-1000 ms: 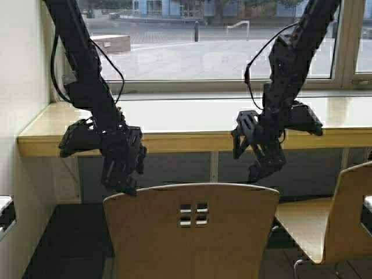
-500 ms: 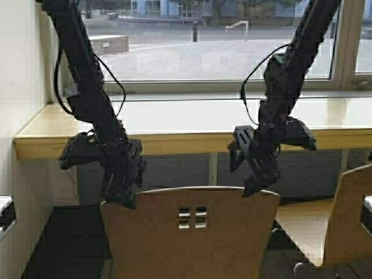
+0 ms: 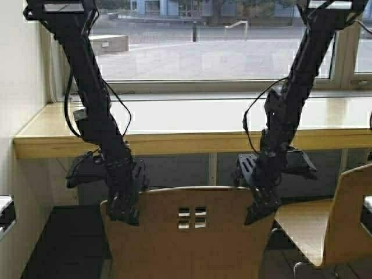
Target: Push the chairs under the table
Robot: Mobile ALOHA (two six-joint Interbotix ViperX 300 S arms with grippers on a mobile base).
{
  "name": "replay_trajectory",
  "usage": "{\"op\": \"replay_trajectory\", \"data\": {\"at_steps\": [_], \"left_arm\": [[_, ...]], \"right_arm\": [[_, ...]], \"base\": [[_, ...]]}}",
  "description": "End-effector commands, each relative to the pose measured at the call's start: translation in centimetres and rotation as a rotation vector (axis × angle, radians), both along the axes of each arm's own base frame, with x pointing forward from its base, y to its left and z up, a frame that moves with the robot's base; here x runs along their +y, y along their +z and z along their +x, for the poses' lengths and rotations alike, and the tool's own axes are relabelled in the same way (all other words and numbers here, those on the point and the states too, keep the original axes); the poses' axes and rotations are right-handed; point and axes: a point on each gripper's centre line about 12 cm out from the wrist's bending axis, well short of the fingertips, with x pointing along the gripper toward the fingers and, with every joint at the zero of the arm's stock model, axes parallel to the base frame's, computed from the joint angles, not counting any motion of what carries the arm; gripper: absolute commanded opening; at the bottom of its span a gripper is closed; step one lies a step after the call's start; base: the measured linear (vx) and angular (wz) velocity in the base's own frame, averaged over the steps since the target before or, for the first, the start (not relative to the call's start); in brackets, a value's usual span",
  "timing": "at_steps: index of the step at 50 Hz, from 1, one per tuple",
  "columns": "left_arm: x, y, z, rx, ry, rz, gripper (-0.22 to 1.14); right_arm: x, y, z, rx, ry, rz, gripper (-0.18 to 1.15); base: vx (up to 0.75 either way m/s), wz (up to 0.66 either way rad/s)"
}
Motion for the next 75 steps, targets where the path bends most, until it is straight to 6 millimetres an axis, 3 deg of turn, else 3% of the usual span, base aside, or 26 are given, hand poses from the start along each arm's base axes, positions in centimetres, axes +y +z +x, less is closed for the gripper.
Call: {"op": "replay_trajectory", "data": {"at_steps": [1,11,17,22,28,33,40,75], "left_arm": [[0.0,0.2,1.4,-0.03,0.017,-0.014,0.92],[-0.2,-0.7,2.2,-0.042,0.03,-0.018,0.89],[-0.3,-0.9,2.4,-0.05,0.028,-0.018,0.74],[-0.1,-1.0,2.8,-0.053,0.039,-0.022,0.44],[0.0,-1.2,3.1,-0.057,0.045,-0.025,0.1],[0.0,-1.2,3.1,-0.057,0.05,-0.026,-0.02],[0.1,-1.1,3.1,-0.057,0.052,-0.028,0.03],[0.3,-1.5,3.0,-0.056,0.056,-0.022,0.03]], "right_arm": [[0.5,0.3,1.7,-0.038,0.001,0.018,1.03],[0.8,-0.6,2.4,-0.049,0.019,0.019,1.01],[0.9,-0.9,2.6,-0.053,0.029,0.017,0.91],[0.9,-1.0,2.6,-0.052,0.028,0.015,0.66],[0.8,-1.1,2.6,-0.051,0.026,0.017,0.22],[1.0,-1.2,2.4,-0.043,0.029,0.026,-0.03],[1.2,-1.2,2.2,-0.031,0.04,0.043,0.06],[1.4,-3.8,0.9,0.033,0.072,0.076,0.05]], "base": [[0.0,0.0],[0.0,0.0],[0.0,0.0],[0.0,0.0],[0.02,-0.01],[0.03,0.0],[0.06,0.01],[0.17,0.04]]}}
